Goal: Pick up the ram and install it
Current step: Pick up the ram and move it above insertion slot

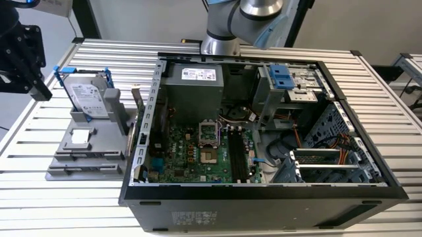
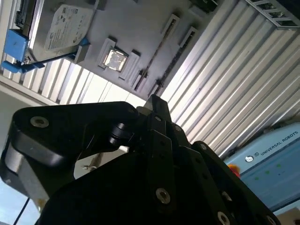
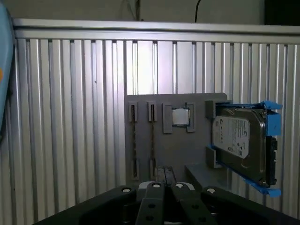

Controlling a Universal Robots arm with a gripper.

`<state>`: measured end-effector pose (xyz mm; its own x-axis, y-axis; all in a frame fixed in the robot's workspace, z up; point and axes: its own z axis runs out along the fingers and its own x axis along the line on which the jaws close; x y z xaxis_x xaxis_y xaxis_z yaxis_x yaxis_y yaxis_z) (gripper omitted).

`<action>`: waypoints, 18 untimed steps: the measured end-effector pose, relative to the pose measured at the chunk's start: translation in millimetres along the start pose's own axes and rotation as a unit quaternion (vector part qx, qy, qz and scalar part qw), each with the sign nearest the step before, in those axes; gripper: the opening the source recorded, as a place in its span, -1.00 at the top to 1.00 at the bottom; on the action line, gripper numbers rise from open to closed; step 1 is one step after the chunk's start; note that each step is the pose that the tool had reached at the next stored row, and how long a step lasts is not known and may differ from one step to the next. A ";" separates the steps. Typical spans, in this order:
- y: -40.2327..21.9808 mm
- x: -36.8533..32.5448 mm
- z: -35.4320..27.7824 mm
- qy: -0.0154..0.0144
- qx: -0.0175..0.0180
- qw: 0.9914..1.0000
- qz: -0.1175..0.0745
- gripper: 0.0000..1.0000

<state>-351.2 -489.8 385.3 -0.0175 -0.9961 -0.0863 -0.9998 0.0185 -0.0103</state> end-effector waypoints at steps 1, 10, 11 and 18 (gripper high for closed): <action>0.0 0.0 0.1 0.000 0.004 1.000 -0.002 1.00; -0.3 0.0 0.4 0.010 0.003 0.999 -0.044 1.00; -0.3 0.0 0.5 0.010 0.003 0.999 -0.046 1.00; -0.3 0.0 0.5 0.011 0.003 0.999 -0.050 1.00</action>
<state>-350.9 -489.7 384.7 0.0822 -0.9946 -0.0627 -0.9965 -0.0808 -0.0234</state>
